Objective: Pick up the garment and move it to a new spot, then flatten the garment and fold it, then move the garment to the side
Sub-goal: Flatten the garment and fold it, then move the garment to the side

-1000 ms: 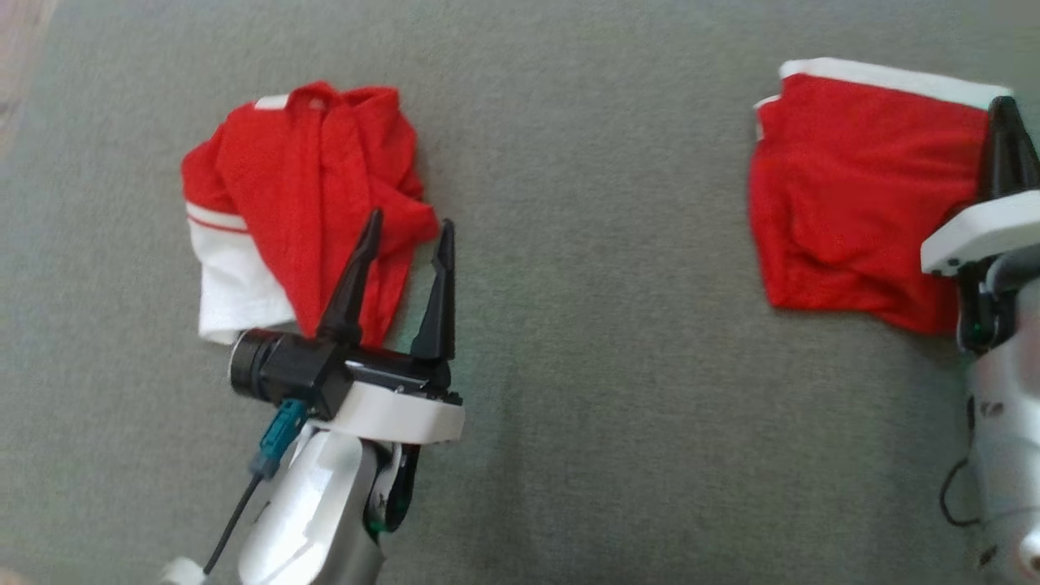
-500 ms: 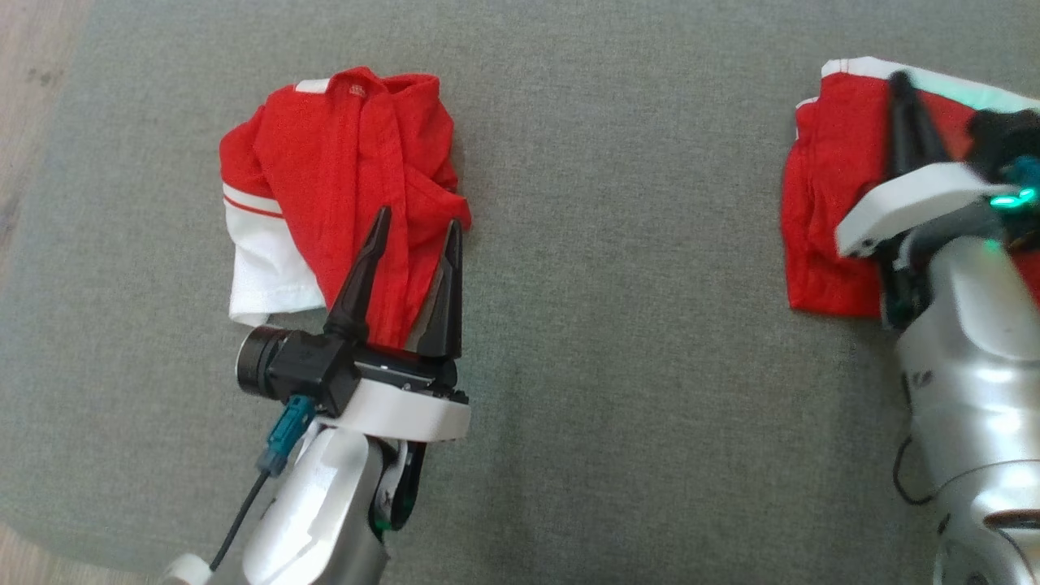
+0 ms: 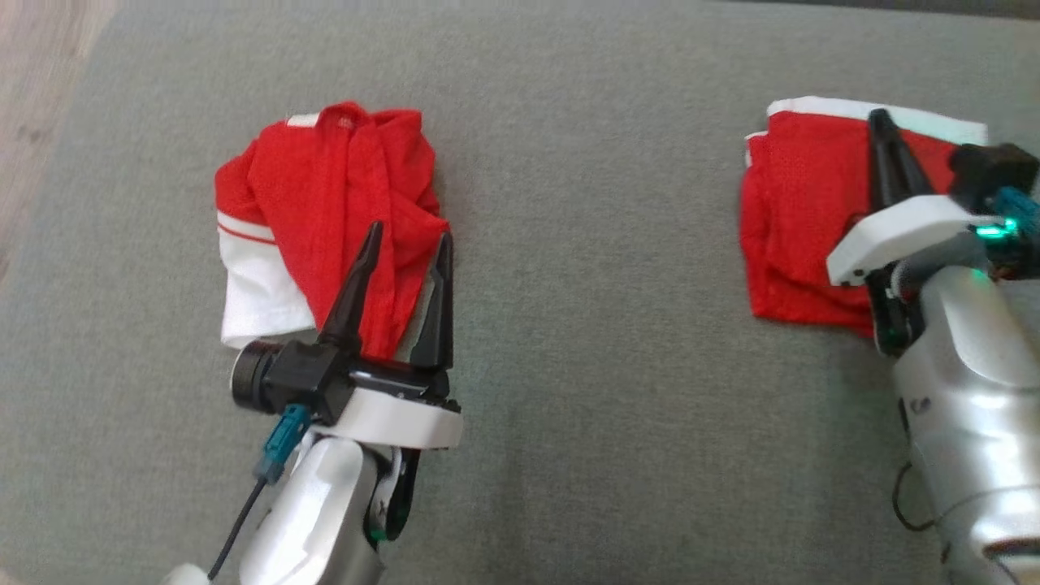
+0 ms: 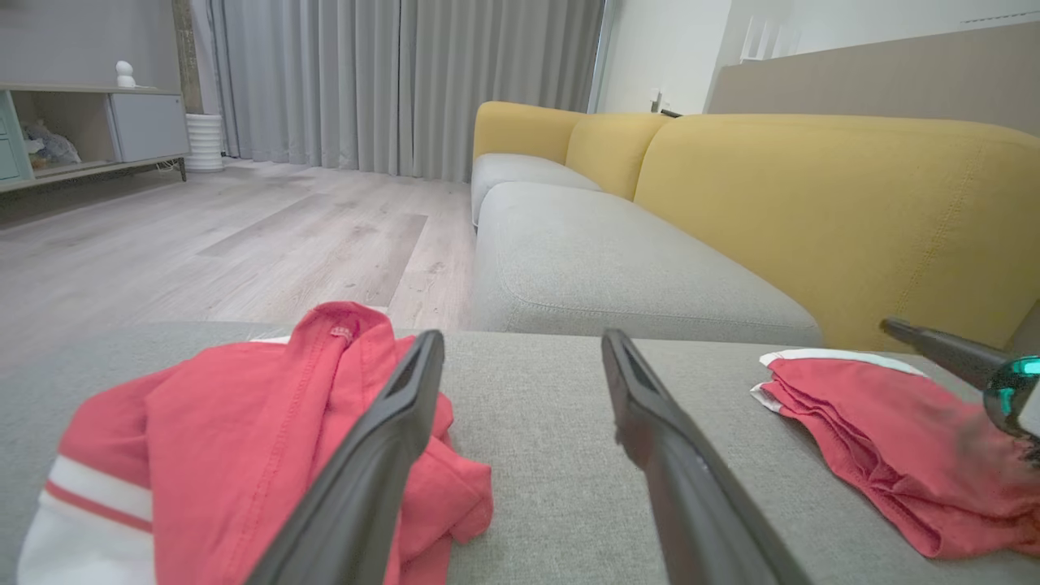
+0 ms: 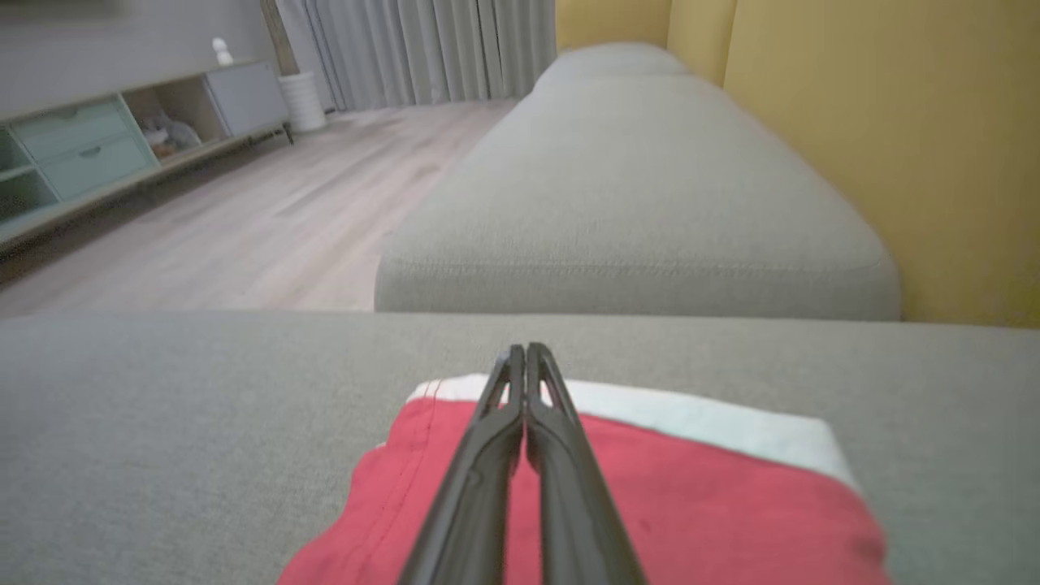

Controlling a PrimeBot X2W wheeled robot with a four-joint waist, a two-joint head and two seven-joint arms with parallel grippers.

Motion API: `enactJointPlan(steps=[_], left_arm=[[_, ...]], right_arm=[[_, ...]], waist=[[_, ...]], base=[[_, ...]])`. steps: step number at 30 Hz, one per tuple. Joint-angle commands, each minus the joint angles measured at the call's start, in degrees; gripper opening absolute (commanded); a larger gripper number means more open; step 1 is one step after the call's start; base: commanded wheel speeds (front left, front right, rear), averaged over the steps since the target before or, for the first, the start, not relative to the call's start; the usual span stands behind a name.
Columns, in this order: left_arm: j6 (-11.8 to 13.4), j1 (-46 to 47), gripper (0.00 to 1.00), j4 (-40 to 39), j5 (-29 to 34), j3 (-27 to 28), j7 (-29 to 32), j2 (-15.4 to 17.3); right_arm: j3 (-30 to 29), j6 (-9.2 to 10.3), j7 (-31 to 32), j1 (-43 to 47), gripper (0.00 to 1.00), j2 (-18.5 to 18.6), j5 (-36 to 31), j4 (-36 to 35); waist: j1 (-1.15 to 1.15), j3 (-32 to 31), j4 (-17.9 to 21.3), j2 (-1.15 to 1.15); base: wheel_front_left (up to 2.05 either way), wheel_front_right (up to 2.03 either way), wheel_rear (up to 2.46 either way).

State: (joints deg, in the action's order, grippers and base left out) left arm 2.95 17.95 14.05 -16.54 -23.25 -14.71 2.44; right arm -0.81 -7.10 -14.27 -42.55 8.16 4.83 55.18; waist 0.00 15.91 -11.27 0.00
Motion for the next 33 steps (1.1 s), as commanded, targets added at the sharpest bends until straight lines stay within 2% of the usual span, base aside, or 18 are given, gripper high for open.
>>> enactJointPlan(steps=[1, 4, 9, 10, 11, 12, 22, 29, 33], left_arm=[[-0.12, -0.11, 1.0, -1.62, 0.39, 2.3, -0.29, 0.43], [-0.32, -1.19, 1.0, -0.51, 1.26, 3.15, -0.29, 0.43], [-0.07, -2.19, 1.0, 0.5, 0.73, 4.03, -0.29, 0.43], [0.08, -2.54, 1.0, 0.54, 0.64, 4.15, -0.29, 0.43], [0.17, -2.87, 1.0, 0.54, 0.57, 4.21, -0.29, 0.43], [0.2, -3.16, 1.0, 0.57, 0.53, 4.3, -0.29, 0.43], [-0.13, -4.73, 1.0, 1.42, 0.33, 5.05, -0.29, 0.43], [-0.36, -3.51, 1.0, 1.33, 0.19, 4.39, -0.29, 0.43], [-0.5, -2.65, 1.0, 1.28, 0.25, 3.88, -0.29, 0.43]], right_arm=[[0.7, -0.39, -0.68, 1.35, 0.0, 0.16, 0.64, -3.2], [-0.61, -0.39, -0.71, 7.55, 0.0, 0.64, 3.0, -11.67], [-1.36, -0.39, -0.72, 16.67, 0.0, 1.31, 4.32, -19.64], [-1.67, -0.39, -0.72, 18.24, 0.15, 1.23, 4.44, -21.18], [-1.65, -0.39, -0.72, 19.8, 0.94, 1.08, 4.47, -22.69], [-1.38, -0.39, -0.65, 21.33, 1.0, 0.86, 4.48, -24.18], [-0.67, -0.39, 2.89, 30.72, 1.0, -1.58, 4.73, -35.11], [-1.2, -0.39, 5.27, 29.96, 1.0, -1.59, 4.19, -37.52], [-3.67, -0.39, 7.58, 26.86, 1.0, -1.01, 4.94, -35.89]], waist=[[0.0, -1.43, 1.23, 0.0], [0.0, -4.13, 3.07, 0.0], [0.0, -7.06, 4.72, 0.0], [0.0, -7.49, 5.09, 0.0], [0.0, -7.76, 5.38, 0.0], [0.0, -8.06, 5.66, 0.0], [0.0, -9.16, 7.67, 0.0], [0.0, -7.22, 7.22, 0.0], [0.0, -5.13, 6.36, 0.0]], base=[[0.0, 0.0, 0.0], [0.0, 0.0, 0.0], [0.0, 0.0, 0.0], [0.0, 0.0, 0.0], [0.0, 0.0, 0.0], [0.0, 0.0, 0.0], [0.0, 0.0, 0.0], [0.0, 0.0, 0.0], [0.0, 0.0, 0.0]])
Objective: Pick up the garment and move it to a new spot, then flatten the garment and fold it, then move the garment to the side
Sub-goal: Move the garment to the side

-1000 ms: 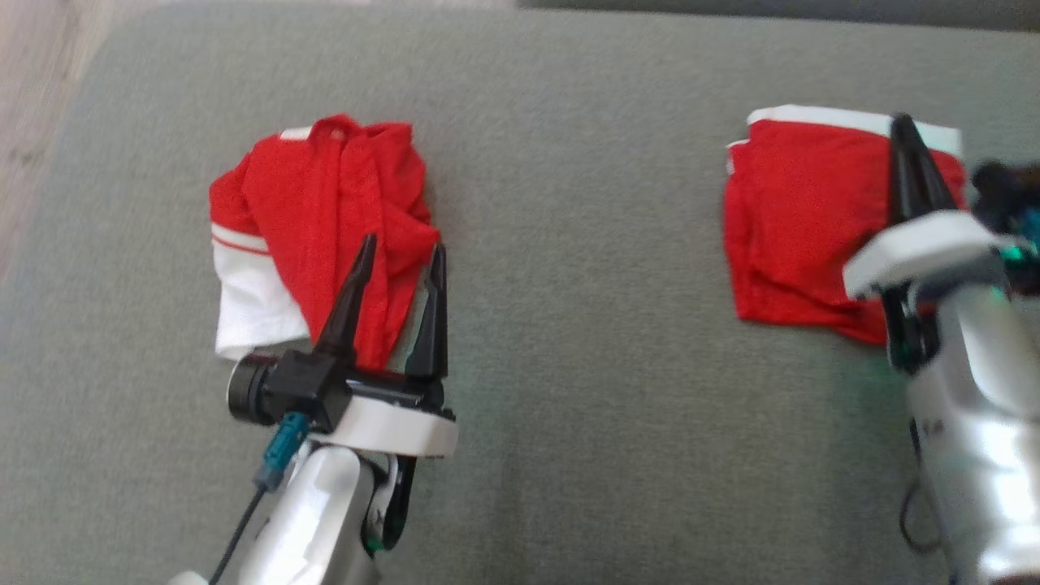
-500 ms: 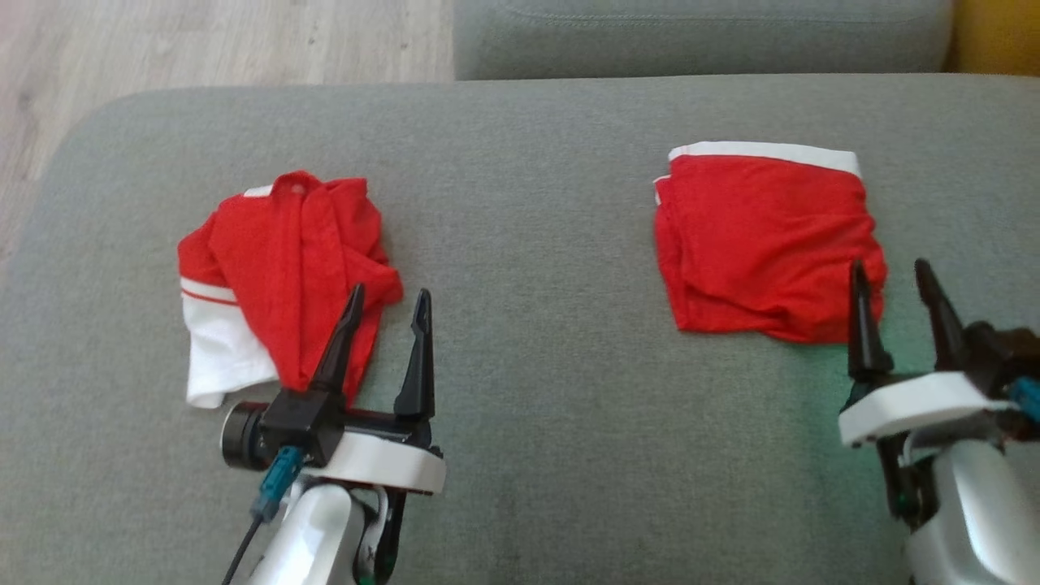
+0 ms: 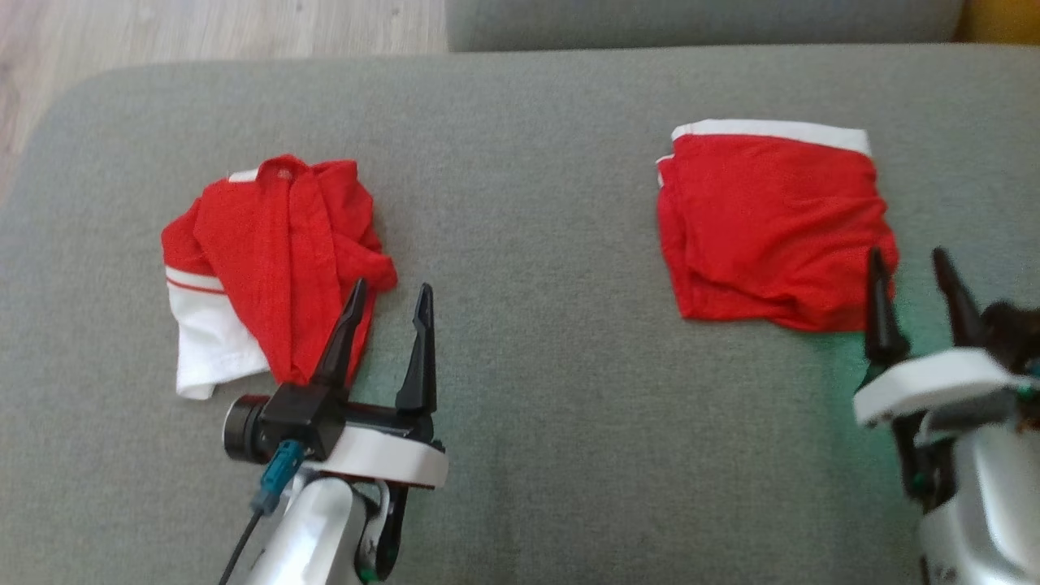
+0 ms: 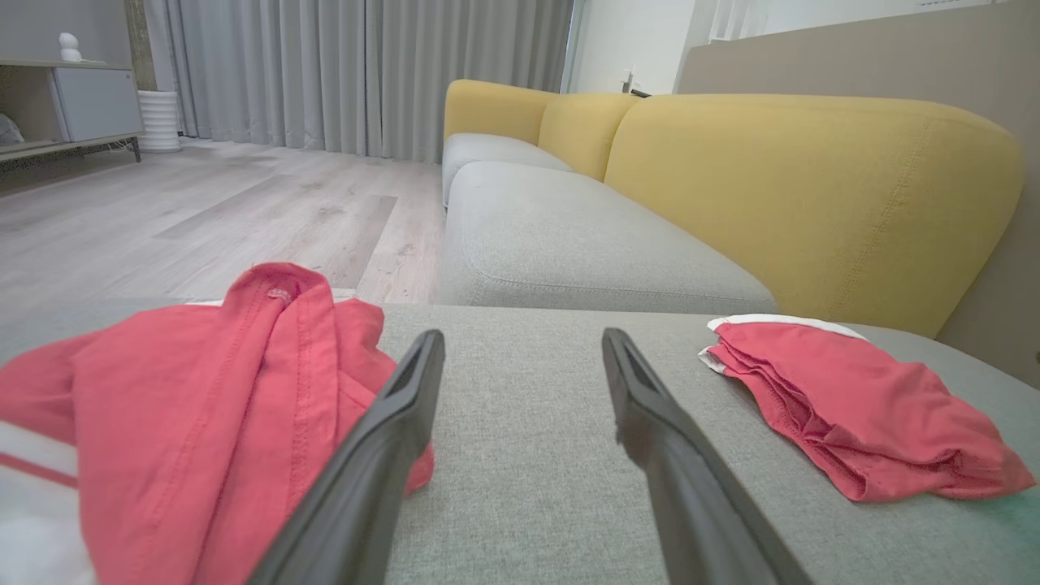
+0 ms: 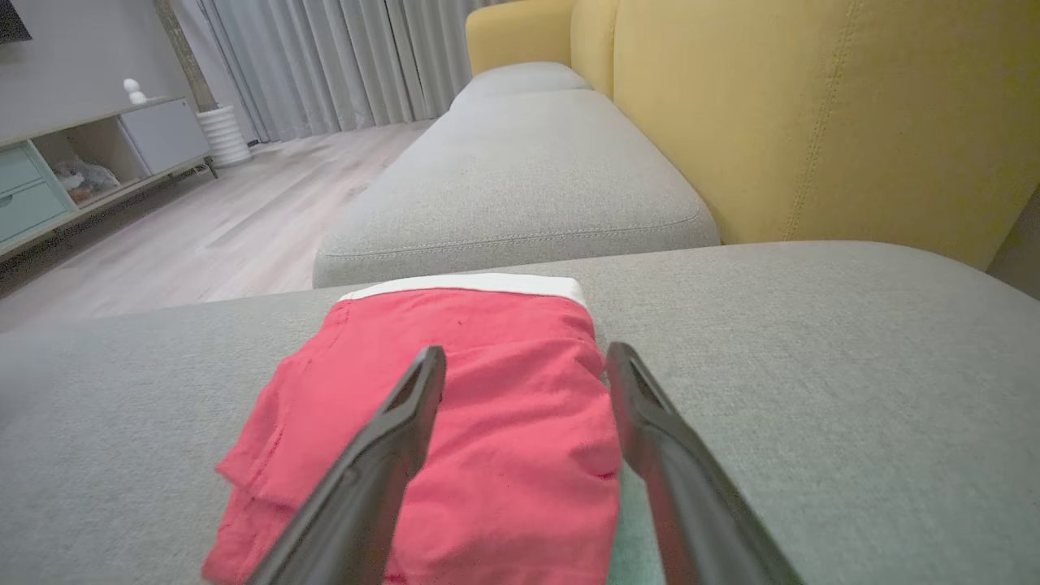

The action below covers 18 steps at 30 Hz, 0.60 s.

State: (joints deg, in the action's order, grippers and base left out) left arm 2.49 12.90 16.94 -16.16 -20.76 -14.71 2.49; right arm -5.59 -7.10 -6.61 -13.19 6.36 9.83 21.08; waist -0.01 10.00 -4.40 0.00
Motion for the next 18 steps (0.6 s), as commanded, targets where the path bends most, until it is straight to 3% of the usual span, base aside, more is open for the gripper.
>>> enactJointPlan(steps=[1, 10, 18], left_arm=[[-0.08, 2.66, 1.0, -1.61, -0.12, 1.22, -0.29, 0.39], [-0.27, 4.62, 1.0, -1.23, -0.63, 0.3, -0.29, 0.39], [0.24, 5.46, 1.0, -1.67, -1.34, -0.72, -0.29, 0.39]], right_arm=[[0.63, -0.39, 0.41, -3.52, 1.0, 1.23, -0.37, -0.98], [-4.78, -0.39, 6.16, -13.8, 1.0, 3.61, -0.65, 10.78], [-3.34, -0.39, 12.91, -18.76, 1.0, 5.62, 0.07, 19.98]], waist=[[0.01, 1.33, -0.76, 0.0], [0.01, 5.61, -3.22, 0.0], [0.01, 7.35, -4.41, 0.0]], base=[[0.0, 0.0, 0.0], [0.0, 0.0, 0.0], [0.0, 0.0, 0.0]])
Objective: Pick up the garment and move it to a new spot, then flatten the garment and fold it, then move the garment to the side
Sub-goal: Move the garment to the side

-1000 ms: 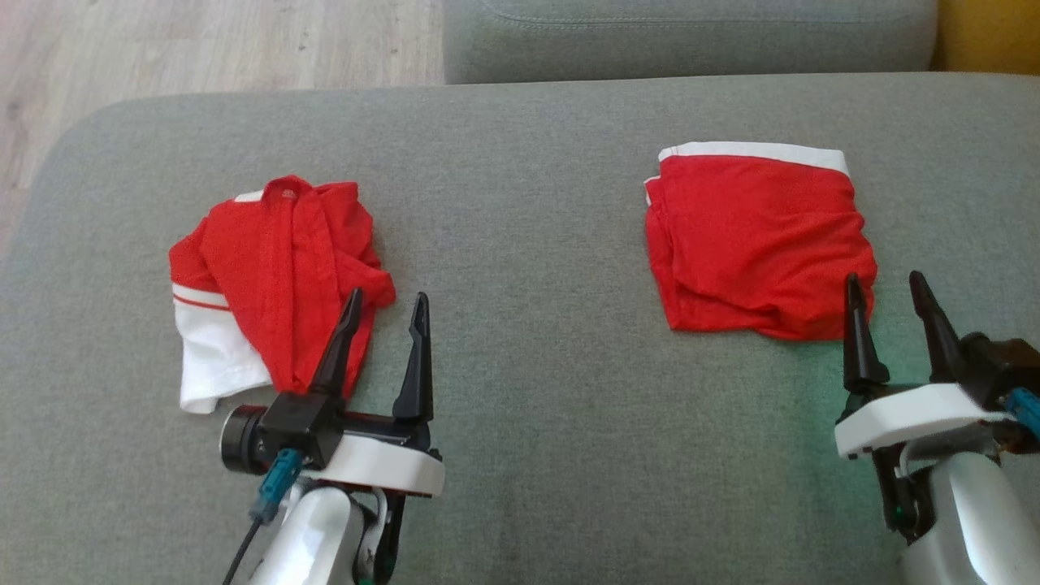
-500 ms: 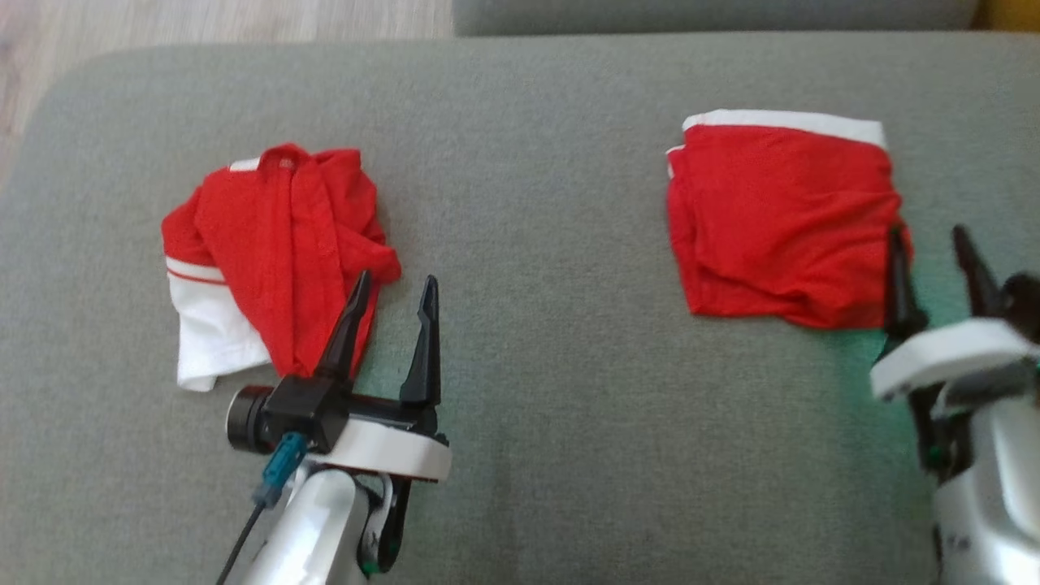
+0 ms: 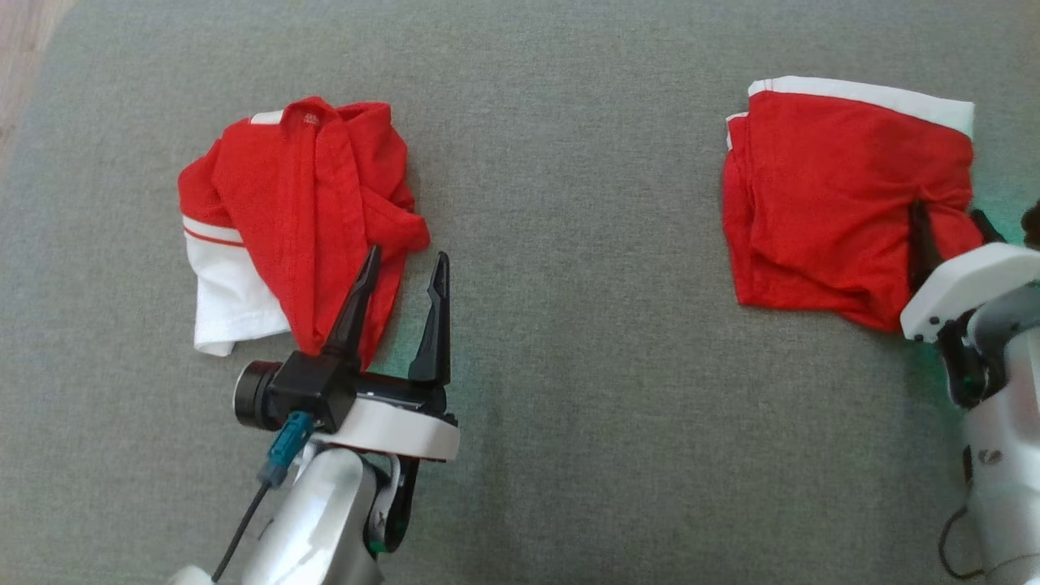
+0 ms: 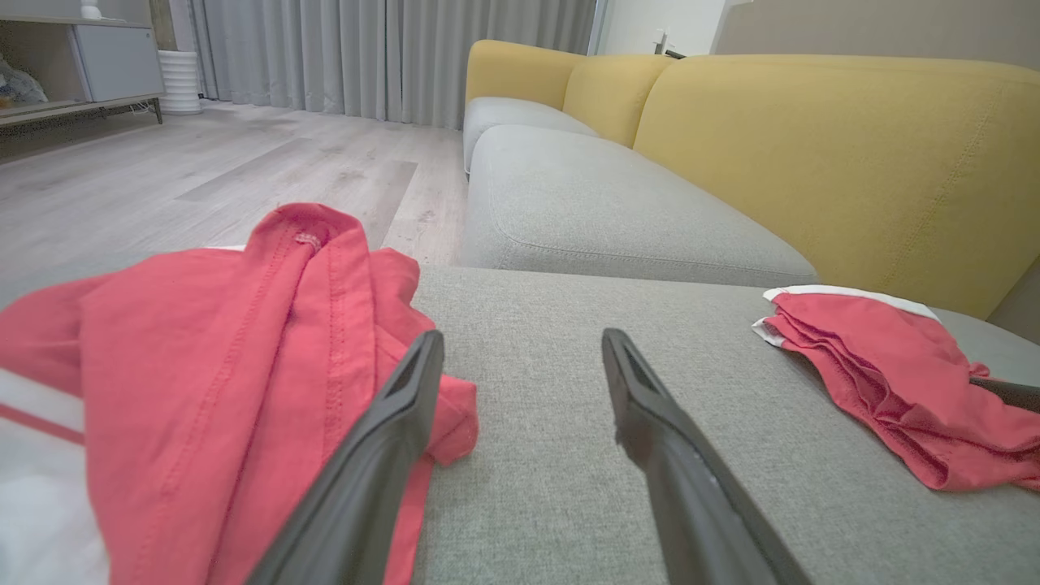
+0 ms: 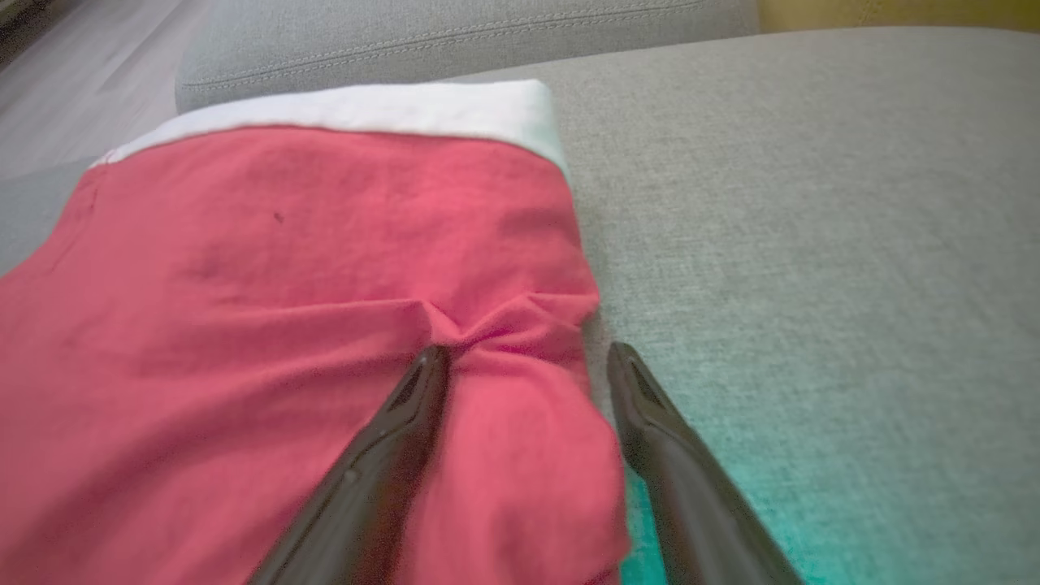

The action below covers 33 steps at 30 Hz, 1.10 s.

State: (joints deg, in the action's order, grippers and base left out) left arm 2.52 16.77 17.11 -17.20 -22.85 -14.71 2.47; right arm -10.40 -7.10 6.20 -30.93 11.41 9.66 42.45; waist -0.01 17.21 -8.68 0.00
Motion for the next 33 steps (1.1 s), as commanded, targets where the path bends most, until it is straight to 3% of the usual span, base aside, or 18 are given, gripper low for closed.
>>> enactJointPlan(steps=[1, 2, 3, 13, 23, 28, 33], left_arm=[[0.23, 1.65, 1.0, -1.85, -0.33, 1.43, -0.29, 0.41], [0.25, 1.7, 1.0, -1.82, -0.34, 1.5, -0.29, 0.41], [0.26, 1.73, 1.0, -1.75, -0.34, 1.61, -0.29, 0.41], [0.33, 0.85, 1.0, -1.23, -0.2, 2.67, -0.29, 0.41], [0.2, 0.46, 1.0, -2.31, 0.48, 3.27, -0.29, 0.41], [-0.01, 1.12, 1.0, -2.67, 0.43, 3.22, -0.29, 0.41], [0.03, 1.71, 1.0, -2.98, 0.47, 3.38, -0.29, 0.41]], right_arm=[[2.37, -0.39, 0.75, -1.32, 1.0, 0.84, 0.51, -0.65], [3.38, -0.39, 1.12, -1.55, 0.39, 1.2, 0.75, -0.13], [4.4, -0.39, 1.14, -1.67, 0.0, 1.63, 0.93, 0.2], [14.15, -0.39, -0.27, -2.19, 0.0, 10.41, 0.17, -0.32], [25.76, -0.39, 4.12, -0.83, 0.0, 30.32, -2.98, -1.46], [25.33, -0.39, 4.54, -1.3, 0.0, 37.24, -3.05, 1.84], [20.84, -0.39, 4.26, -3.1, 0.0, 38.84, -4.46, 5.55]], waist=[[0.01, 0.2, -0.16, 0.0], [0.01, 0.21, -0.17, 0.0], [0.01, 0.13, -0.13, 0.0], [0.01, -3.2, 1.76, 0.0], [0.01, -2.15, 1.94, 0.0], [0.01, -0.28, 1.0, 0.0], [0.01, 1.32, 0.48, 0.0]], base=[[0.0, 0.0, 0.0], [0.0, 0.0, 0.0], [0.0, 0.0, 0.0], [0.0, 0.0, 0.0], [0.0, 0.0, 0.0], [0.0, 0.0, 0.0], [0.0, 0.0, 0.0]])
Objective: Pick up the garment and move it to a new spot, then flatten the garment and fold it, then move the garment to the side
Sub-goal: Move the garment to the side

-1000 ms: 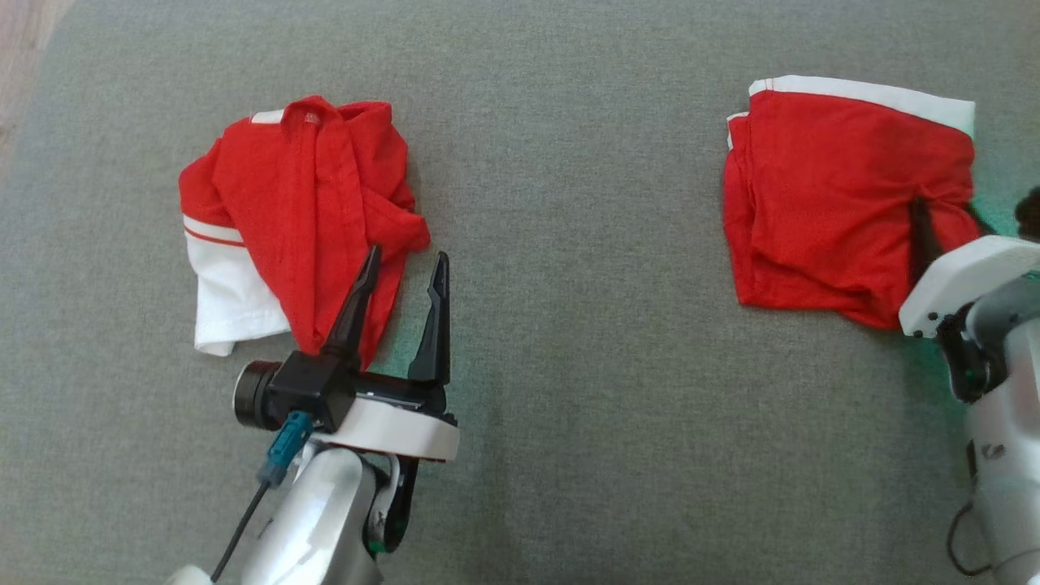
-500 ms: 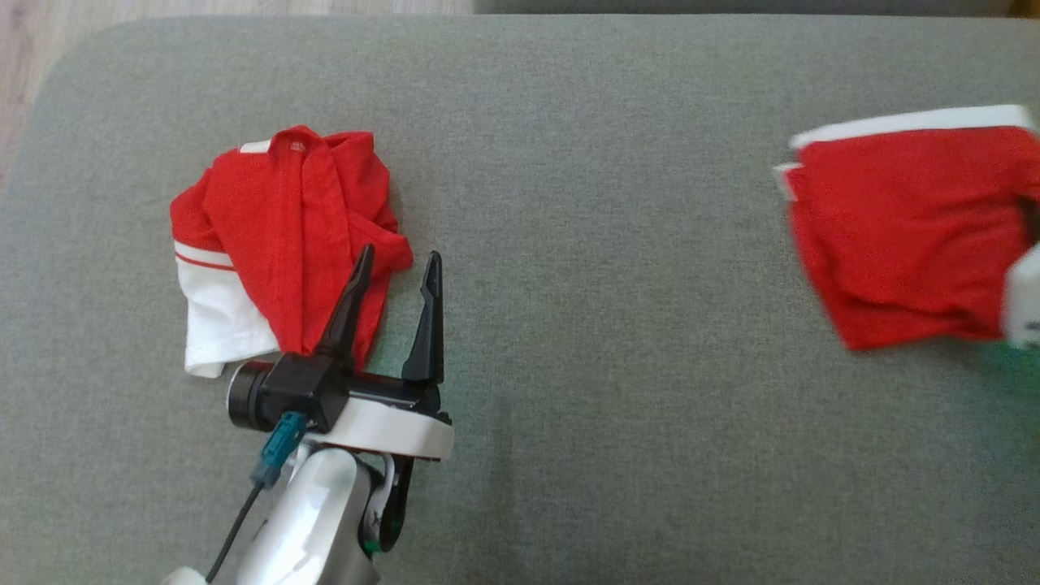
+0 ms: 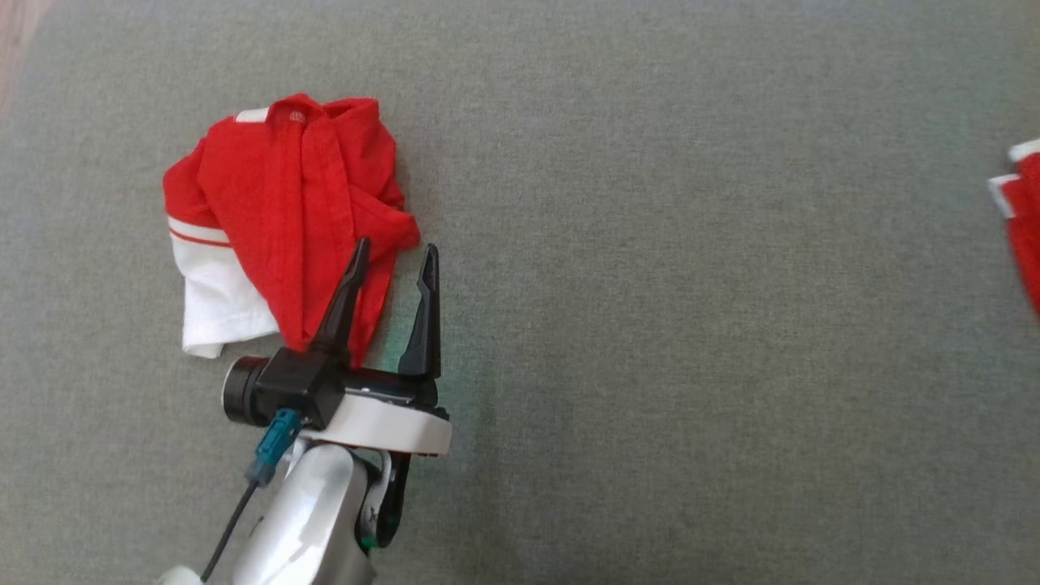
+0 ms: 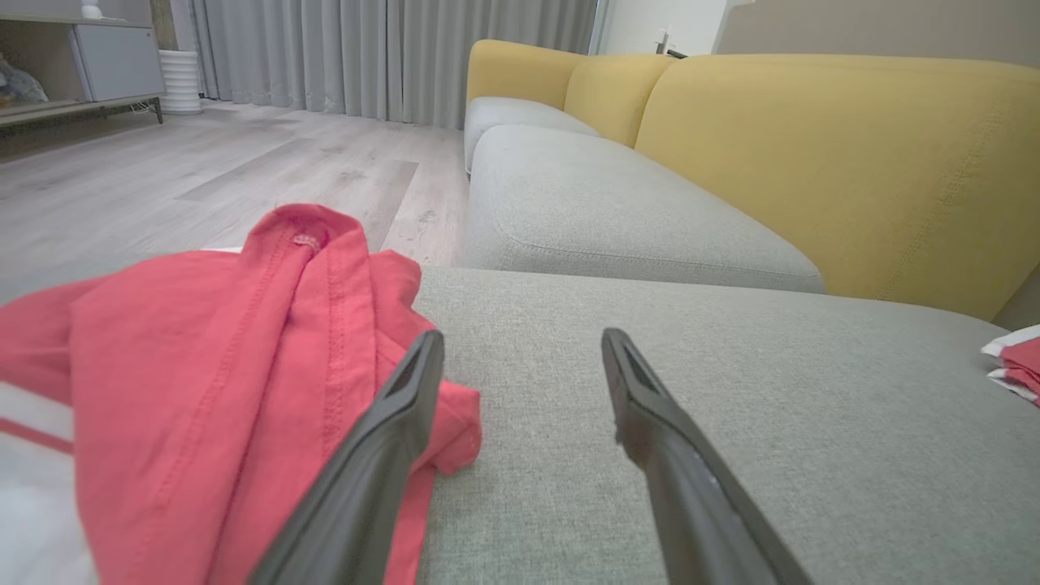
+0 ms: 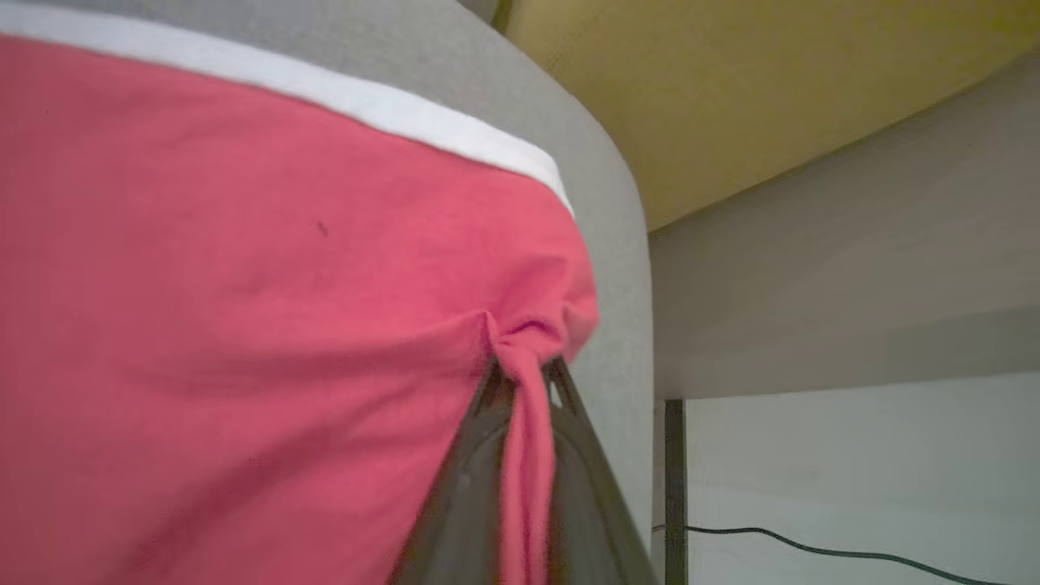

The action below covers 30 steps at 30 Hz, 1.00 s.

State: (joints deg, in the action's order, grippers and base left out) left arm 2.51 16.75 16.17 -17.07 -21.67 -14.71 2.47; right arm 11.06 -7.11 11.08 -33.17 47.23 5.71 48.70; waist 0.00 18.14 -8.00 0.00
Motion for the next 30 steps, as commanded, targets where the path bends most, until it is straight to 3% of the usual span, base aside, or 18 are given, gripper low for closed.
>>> enactJointPlan(steps=[1, 6, 12, 13, 14, 21, 30], left_arm=[[0.05, 1.75, 1.0, -2.04, 0.37, 2.21, -0.29, 0.41], [0.08, 1.8, 1.0, -2.08, 0.52, 2.24, -0.29, 0.41], [-0.09, 2.15, 1.0, -1.51, 0.96, 2.49, -0.29, 0.41], [-0.14, 2.09, 1.0, -1.39, 1.0, 2.54, -0.29, 0.41], [-0.19, 1.96, 1.0, -1.23, 1.01, 2.58, -0.29, 0.41], [-0.28, -0.27, 1.0, -0.84, 0.92, 3.98, -0.29, 0.41], [-0.43, -4.02, 1.0, -1.6, 1.82, 7.54, -0.29, 0.41]], right_arm=[[-1.99, -0.37, -0.78, -1.25, 0.0, 2.94, -1.17, 0.06], [-6.86, -0.37, -1.4, -2.17, 0.0, 1.82, -4.99, 2.3], [-13.31, -0.37, -0.56, -1.87, 0.0, -2.58, -10.21, 2.46], [-14.43, -0.37, -0.53, -1.73, 0.45, -3.2, -11.11, 2.04], [-15.76, -0.37, -0.57, -1.57, 1.0, -3.87, -12.0, 1.53], [-21.44, -0.37, -1.26, 0.62, 1.0, -10.92, -16.67, -4.59], [-21.99, -0.37, -8.0, 2.61, 1.0, -26.47, -10.79, -22.11]], waist=[[0.0, 0.6, -0.27, 0.0], [0.0, 1.05, -0.29, 0.0], [0.0, 0.25, 0.23, 0.0], [0.0, -0.19, 0.32, 0.0], [0.0, -0.69, 0.38, 0.0], [0.0, -6.9, 0.99, 0.0], [0.0, -13.72, 2.42, 0.0]], base=[[0.0, 0.0, 0.0], [0.0, 0.0, 0.0], [0.0, 0.0, 0.0], [0.0, 0.0, 0.0], [0.0, 0.0, 0.0], [0.0, 0.0, 0.0], [0.0, 0.0, 0.0]])
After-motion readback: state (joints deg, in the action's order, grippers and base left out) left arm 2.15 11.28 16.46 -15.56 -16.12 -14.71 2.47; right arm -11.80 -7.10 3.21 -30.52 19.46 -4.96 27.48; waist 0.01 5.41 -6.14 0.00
